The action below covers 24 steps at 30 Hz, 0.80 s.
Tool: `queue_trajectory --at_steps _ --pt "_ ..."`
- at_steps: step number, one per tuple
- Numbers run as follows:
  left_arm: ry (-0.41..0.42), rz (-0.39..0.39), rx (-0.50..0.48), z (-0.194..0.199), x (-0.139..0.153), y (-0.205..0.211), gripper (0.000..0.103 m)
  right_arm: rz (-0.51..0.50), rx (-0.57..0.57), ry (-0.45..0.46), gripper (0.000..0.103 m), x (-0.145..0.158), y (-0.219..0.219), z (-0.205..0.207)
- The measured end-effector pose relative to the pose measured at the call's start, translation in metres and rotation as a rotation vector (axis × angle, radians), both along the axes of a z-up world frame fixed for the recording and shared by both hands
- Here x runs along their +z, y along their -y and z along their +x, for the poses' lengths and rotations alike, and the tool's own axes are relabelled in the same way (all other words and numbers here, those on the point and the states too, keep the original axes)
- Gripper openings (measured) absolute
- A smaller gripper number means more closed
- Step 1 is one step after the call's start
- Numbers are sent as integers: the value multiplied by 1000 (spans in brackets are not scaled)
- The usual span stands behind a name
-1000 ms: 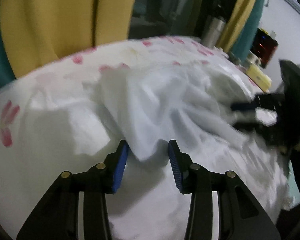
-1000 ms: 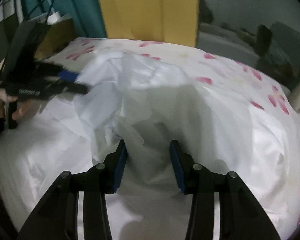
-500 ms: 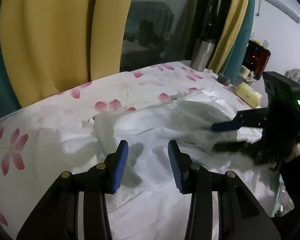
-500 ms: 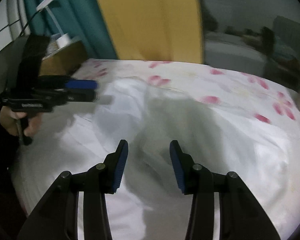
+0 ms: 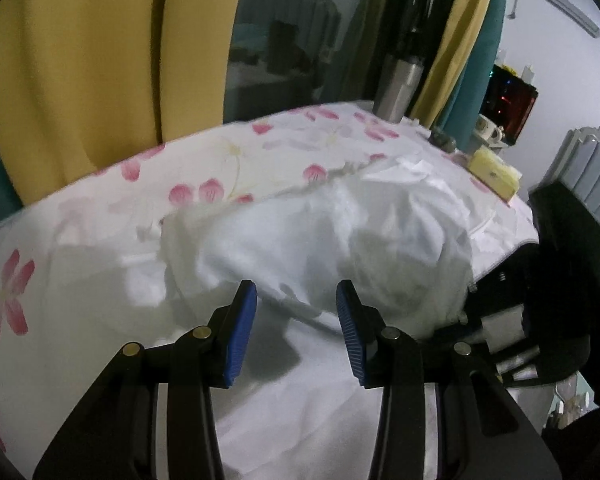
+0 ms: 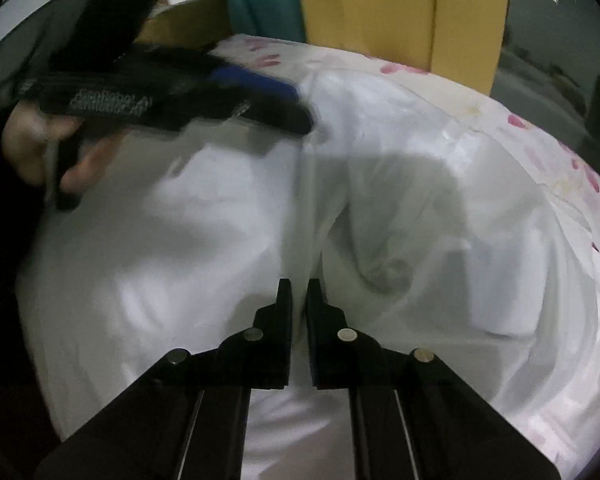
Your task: Fold large clothes
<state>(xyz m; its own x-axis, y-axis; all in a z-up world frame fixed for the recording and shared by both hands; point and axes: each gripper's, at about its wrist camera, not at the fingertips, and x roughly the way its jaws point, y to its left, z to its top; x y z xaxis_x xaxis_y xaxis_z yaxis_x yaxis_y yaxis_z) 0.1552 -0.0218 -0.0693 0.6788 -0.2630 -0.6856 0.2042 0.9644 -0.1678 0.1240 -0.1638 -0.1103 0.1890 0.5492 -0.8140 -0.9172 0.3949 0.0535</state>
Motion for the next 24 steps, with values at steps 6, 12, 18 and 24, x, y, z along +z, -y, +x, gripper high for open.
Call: queue_trajectory --at_steps 6,12,18,24 --pt "61 17 -14 18 19 8 46 88 -11 14 7 32 24 -4" --pt "-8 23 30 57 -1 7 46 113 -207 158 15 58 37 47" --pt "-125 39 4 68 -43 10 46 26 -309 104 15 18 32 99" --pt "-99 68 0 59 -43 7 46 3 -327 121 15 10 39 96"
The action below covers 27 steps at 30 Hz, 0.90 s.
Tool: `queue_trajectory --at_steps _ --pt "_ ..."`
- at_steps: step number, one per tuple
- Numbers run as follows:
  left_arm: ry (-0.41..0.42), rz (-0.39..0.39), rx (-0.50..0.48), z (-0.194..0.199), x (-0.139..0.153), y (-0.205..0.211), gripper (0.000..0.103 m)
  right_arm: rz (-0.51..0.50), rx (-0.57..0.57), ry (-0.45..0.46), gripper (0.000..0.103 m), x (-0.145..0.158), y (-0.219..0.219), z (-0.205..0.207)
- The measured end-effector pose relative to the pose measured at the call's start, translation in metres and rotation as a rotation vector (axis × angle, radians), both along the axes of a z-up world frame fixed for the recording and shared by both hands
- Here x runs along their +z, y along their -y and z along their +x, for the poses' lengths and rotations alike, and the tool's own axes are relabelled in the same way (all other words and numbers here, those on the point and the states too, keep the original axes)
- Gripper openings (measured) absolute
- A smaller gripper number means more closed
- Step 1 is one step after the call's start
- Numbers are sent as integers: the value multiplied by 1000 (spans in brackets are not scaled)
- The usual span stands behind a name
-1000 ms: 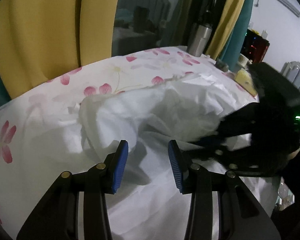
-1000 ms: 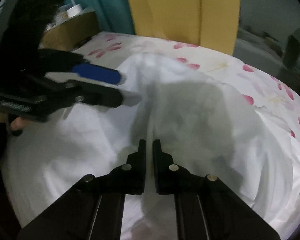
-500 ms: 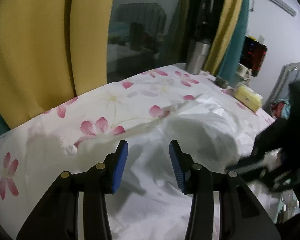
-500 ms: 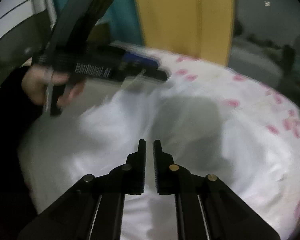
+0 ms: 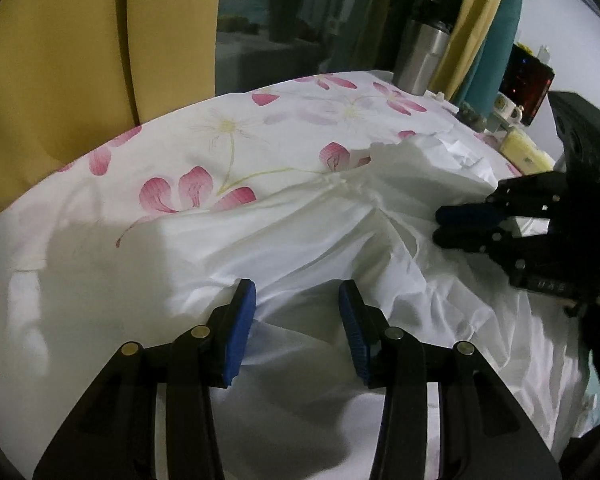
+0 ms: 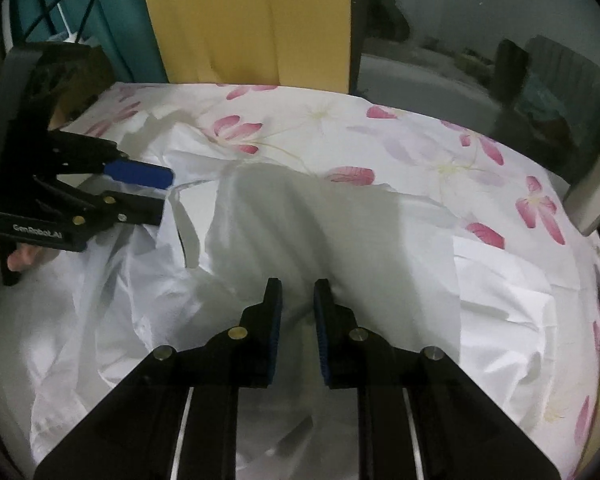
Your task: Fold large clothes
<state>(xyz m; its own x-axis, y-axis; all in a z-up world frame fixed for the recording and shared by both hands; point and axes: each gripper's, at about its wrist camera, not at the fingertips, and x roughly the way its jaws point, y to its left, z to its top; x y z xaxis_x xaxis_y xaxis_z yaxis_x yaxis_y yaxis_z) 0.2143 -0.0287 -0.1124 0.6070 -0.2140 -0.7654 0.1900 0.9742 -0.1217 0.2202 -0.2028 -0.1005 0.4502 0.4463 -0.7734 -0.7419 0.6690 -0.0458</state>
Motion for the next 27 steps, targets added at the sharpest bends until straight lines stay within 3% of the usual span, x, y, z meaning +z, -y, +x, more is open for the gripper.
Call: queue_trajectory --at_steps 8,12,14,27 --pt "22 68 12 -27 12 -3 46 -29 -32 14 19 10 17 -13" --pt "46 75 26 -46 22 -6 47 -14 -42 36 43 22 27 -27" --pt "57 77 42 -58 27 -10 48 -7 -50 54 49 28 33 -35" --pt "153 24 204 -164 54 -55 52 69 -152 94 51 55 85 -83"
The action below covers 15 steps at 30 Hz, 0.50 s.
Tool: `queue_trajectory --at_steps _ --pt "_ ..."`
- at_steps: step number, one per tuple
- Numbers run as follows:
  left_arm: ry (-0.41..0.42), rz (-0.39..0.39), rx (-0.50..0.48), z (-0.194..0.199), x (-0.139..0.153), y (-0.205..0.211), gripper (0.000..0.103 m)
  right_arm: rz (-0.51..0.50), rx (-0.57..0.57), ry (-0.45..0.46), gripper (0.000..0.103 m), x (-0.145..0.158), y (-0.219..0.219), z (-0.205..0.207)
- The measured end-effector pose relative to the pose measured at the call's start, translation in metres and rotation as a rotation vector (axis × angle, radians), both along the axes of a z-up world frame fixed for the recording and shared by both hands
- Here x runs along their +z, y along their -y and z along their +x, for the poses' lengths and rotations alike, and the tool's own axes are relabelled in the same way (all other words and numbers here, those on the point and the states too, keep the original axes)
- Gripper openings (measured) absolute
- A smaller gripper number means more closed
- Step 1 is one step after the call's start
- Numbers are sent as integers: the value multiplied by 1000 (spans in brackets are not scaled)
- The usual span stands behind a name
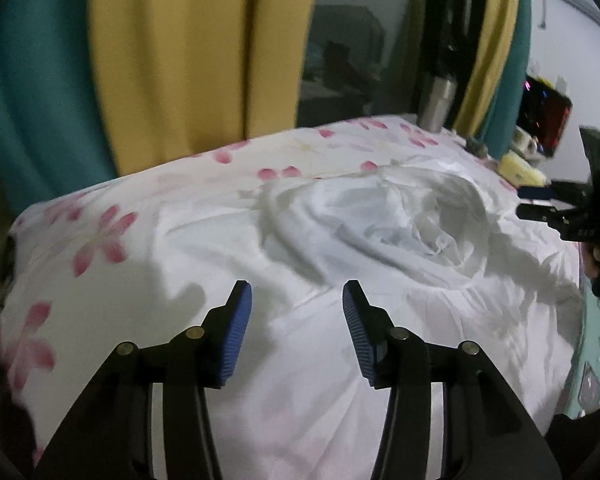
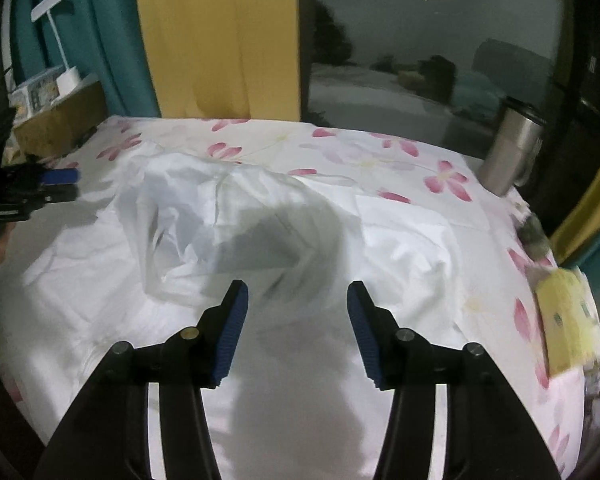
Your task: Fold large clothes
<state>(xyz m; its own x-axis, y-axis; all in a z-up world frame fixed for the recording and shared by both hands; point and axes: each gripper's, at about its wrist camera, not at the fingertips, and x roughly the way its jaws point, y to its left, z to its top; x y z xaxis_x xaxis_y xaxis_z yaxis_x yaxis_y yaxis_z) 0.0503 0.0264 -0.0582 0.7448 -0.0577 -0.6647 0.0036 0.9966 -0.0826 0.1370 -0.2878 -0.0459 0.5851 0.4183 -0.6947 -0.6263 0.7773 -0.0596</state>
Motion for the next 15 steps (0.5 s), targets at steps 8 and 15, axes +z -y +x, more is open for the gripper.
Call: queue_trajectory --at_steps 8,15 --pt "2 -34 168 -78 -9 -36 54 31 -141 -14 53 -4 59 -26" --pt "-7 -48 321 -124 -26 -64 55 36 -292 -55 54 -23 113 -38"
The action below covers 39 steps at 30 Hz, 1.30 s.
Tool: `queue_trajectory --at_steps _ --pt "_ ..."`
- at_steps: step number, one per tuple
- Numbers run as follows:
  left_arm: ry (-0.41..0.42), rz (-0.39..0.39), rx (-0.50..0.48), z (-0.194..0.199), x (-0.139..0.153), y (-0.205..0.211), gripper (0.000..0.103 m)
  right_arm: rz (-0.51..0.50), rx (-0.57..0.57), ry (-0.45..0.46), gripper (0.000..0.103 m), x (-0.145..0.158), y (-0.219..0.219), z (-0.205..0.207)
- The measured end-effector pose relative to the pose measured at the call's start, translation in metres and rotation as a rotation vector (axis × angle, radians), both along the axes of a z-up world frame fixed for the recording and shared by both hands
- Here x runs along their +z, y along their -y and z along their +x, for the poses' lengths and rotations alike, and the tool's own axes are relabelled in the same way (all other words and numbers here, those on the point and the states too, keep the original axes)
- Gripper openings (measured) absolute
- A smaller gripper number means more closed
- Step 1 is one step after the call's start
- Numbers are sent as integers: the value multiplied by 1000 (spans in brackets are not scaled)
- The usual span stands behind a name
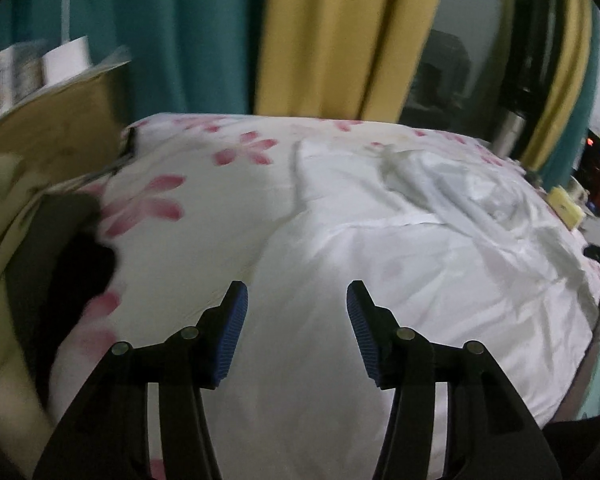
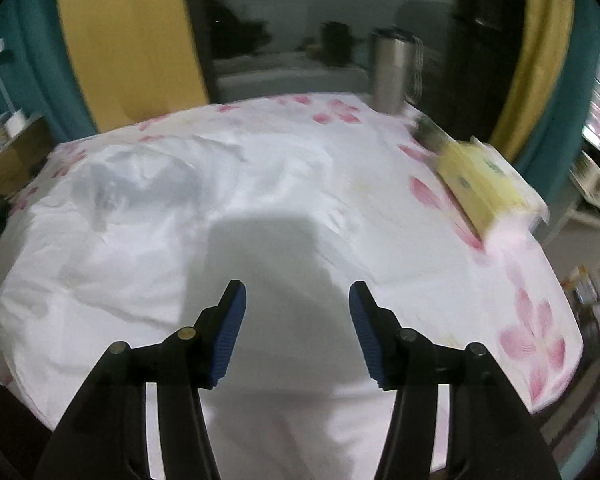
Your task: Fold large clothes
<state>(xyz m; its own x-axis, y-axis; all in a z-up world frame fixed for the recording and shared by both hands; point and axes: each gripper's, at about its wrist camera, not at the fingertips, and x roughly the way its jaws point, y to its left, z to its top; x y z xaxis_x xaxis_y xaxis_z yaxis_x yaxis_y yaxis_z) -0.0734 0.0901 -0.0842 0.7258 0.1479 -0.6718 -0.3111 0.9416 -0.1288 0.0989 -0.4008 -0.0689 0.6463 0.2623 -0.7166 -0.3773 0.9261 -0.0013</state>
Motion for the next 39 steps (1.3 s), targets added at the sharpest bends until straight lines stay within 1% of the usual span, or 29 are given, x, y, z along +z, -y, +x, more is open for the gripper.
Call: queue_trajectory --at_steps 4,7,11,13,15,17,20,22,24,25,26,27,28,29,30,31,32,33,35,36,37,39 --pt "13 -29 61 -21 -5 -12 55 -1 -72 -23 54 -9 23 -9" --pt "7 -33 62 -30 -9 -13 55 1 -119 -33 55 -14 39 -17" --pt "-16 -9 63 -40 -13 -11 56 16 -185 -53 57 -21 59 -22" --pt "-28 9 70 -43 -15 -10 59 49 -207 -74 57 -24 65 -24" --pt "-28 37 81 -47 -15 -9 61 77 -215 -89 57 -24 64 -29" --pt "-16 30 85 -52 -14 -9 61 94 -193 -91 57 -22 56 -37" --pt "-15 19 85 -56 -17 -9 62 51 -153 -93 57 -24 37 -44" --pt "-26 11 82 -58 -21 -10 62 -7 -130 -97 57 -31 25 -46" --pt "-39 -4 81 -60 -27 -11 62 -64 -135 -105 58 -42 19 -44" --pt "-44 -11 82 -62 -29 -11 62 -70 -142 -101 58 -45 19 -44" --pt "-42 -13 83 -64 -30 -12 62 -57 -144 -77 58 -44 22 -47" --pt "-42 -14 82 -65 -30 -12 62 -53 -150 -79 57 -45 23 -47" --pt "-45 -4 83 -66 -30 -11 63 -46 -154 -72 55 -45 26 -48" --pt "-49 24 82 -67 -30 -9 64 -40 -156 -65 51 -45 30 -49" --pt "-58 55 77 -67 -30 -7 66 -41 -156 -57 36 -44 31 -51" --pt "-65 70 74 -66 -31 -6 67 -43 -158 -49 20 -43 33 -53" --pt "-67 67 68 -66 -31 -5 69 -43 -164 -46 14 -42 37 -53" --pt "-69 46 56 -66 -33 -5 69 -34 -175 -46 6 -42 42 -53" --pt "-92 21 32 -64 -36 -2 69 -16 -189 -49 5 -40 50 -52" --pt "-111 27 20 -62 -39 1 69 -13 -194 -43 4 -38 53 -52" --pt "-135 81 9 -61 -39 8 69 -12 -193 -36 4 -35 53 -53" --pt "-160 124 -5 -61 -41 16 69 -15 -187 -14 4 -28 54 -54"
